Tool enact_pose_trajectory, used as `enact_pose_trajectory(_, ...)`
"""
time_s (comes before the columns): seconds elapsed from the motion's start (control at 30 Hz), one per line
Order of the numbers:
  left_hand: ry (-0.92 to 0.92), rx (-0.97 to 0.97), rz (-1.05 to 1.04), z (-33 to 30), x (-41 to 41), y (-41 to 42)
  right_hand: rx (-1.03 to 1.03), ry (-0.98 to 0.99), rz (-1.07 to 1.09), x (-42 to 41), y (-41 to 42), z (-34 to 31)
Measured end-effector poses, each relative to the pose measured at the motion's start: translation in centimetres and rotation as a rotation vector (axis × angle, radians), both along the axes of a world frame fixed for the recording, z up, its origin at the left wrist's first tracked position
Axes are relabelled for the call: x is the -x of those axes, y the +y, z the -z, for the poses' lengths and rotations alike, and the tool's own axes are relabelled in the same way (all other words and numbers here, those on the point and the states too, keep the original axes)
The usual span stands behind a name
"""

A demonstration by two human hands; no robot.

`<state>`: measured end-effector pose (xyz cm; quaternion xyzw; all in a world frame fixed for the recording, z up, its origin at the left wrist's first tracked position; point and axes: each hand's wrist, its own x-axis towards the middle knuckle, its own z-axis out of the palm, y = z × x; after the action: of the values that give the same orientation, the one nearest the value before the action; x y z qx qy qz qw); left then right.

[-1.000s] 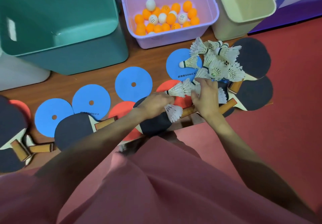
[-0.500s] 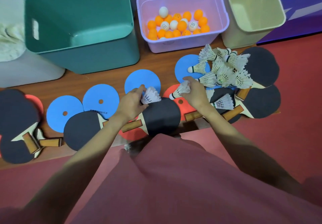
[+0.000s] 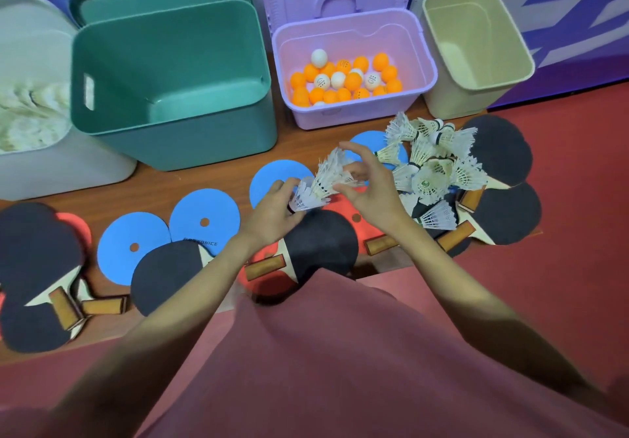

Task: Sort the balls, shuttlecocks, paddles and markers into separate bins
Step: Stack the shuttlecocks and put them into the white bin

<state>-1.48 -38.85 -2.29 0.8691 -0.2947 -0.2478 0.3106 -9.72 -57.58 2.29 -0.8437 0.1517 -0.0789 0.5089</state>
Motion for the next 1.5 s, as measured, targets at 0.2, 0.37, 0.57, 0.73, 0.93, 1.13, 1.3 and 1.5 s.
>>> enact_pose_trajectory(0.2, 0.181, 0.184, -0.065, -1.6, 0.3, -1.8, 0.027, -0.026, -0.148, 0.9, 2.6, 0.3)
enact_pose_trajectory(0.37, 0.318, 0.277, -0.192, -1.2, 0.5, -1.0, 0.056, -0.087, -0.109, 2.2, 2.3, 0.1)
enact_pose_trajectory(0.57, 0.294, 0.254, -0.229, -0.6, 1.0, -0.8, 0.356, 0.135, 0.175, 5.2, -3.7, 3.9)
enact_pose_trajectory(0.73, 0.28, 0.253, -0.193, -0.7, 2.0, -2.0, 0.554, 0.415, -0.021, 6.3, -7.1, 5.4)
enact_pose_trajectory(0.93, 0.233, 0.22, -0.139, -0.6, 3.0, -3.2, 0.589, 0.494, -0.137, 5.4, -7.6, 5.0)
enact_pose_trajectory(1.13, 0.238, 0.199, -0.154, -0.4, 3.0, -4.1, 0.31, -0.152, 0.065, 4.5, -6.3, -0.5)
enact_pose_trajectory(1.3, 0.266, 0.254, -0.147, -0.8, 3.3, -5.9, 0.231, -0.265, -0.06, 4.8, -4.7, -0.8)
enact_pose_trajectory(1.5, 0.277, 0.347, -0.23, -0.6, 3.8, -7.2, 0.166, -0.175, -0.069, 6.0, -4.4, 0.7)
